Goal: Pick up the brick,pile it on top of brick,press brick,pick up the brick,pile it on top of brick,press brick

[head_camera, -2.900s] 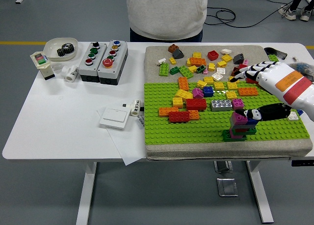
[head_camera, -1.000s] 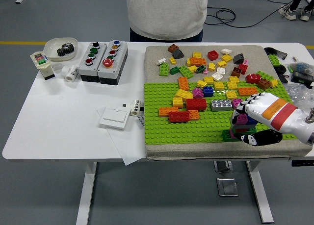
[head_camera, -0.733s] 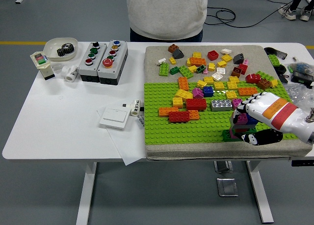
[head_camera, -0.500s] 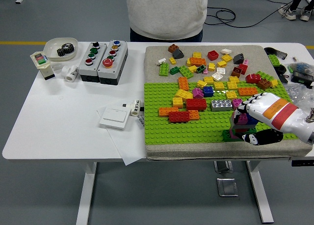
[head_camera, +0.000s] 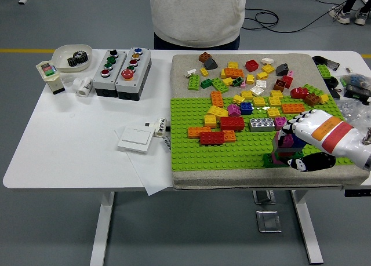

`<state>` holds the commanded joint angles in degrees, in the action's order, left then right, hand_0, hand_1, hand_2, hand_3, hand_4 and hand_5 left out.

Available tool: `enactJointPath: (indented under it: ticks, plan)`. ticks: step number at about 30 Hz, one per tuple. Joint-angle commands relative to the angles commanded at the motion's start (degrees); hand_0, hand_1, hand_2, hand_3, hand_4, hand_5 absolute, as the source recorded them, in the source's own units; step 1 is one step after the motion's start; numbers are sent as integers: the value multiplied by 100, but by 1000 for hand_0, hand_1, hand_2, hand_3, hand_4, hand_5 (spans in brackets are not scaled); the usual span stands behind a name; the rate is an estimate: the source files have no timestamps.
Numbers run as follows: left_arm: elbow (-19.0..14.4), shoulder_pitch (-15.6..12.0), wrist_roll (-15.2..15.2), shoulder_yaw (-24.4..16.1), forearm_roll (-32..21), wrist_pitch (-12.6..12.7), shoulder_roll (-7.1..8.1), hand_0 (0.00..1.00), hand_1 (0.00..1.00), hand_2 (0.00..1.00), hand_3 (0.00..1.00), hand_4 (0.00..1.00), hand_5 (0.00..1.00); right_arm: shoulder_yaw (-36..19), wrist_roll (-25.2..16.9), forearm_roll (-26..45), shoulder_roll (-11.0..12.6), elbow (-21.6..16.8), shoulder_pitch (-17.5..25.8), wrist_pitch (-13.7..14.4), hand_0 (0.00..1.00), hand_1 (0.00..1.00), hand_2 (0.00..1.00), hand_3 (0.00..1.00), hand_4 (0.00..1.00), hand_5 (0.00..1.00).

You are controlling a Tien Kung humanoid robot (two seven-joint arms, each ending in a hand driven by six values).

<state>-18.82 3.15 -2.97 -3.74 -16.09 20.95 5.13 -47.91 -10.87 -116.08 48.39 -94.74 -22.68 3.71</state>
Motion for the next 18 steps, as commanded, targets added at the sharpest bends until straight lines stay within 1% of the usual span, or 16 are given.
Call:
enactJointPath:
  ticks: [18]
  plan:
    - [1, -29, 27, -31, 72, 11, 2, 598, 717, 684, 551, 560, 614, 28, -7, -9, -24, 31, 40, 12, 589, 577, 620, 527, 744, 400]
